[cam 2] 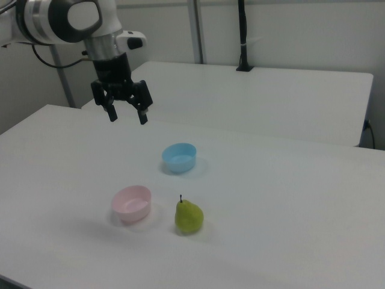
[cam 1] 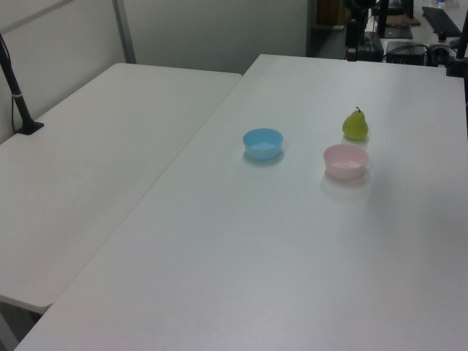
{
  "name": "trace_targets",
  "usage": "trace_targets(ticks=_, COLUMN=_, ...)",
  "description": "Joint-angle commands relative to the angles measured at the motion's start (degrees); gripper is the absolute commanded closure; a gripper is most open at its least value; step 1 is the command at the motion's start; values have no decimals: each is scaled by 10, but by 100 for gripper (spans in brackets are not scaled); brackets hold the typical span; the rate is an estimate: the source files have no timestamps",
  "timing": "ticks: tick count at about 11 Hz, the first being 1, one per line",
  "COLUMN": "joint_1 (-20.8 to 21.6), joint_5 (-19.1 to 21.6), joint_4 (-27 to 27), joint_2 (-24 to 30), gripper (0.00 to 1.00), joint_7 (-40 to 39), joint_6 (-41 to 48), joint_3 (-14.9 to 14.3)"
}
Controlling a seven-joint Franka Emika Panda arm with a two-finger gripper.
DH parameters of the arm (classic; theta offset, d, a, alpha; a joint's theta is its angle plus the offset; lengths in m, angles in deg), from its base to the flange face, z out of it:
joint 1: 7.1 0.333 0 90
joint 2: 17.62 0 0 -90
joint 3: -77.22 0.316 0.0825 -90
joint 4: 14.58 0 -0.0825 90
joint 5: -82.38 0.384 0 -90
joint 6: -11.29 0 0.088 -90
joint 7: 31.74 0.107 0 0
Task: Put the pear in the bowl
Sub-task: 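Move the open gripper over the yellow-green pear and descend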
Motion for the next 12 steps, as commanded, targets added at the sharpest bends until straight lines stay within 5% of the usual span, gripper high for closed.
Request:
trace_targets(ticks=1, joint_1=-40, joint_5=12, joint_4=3, joint_2=-1, gripper=0, joint_7=-77, joint_6=10, joint_3=-2)
trace_targets(ticks=4, joint_1=-69, joint_5=12, joint_4=28, joint_2=-11, gripper=0, joint_7=-122, joint_6=1, joint_3=-4)
trace_targets(ticks=12, joint_1=-117, joint_5=10, joint_4=141, joint_2=-110, gripper=0, joint_7=-174, joint_6=-207, joint_3=-4)
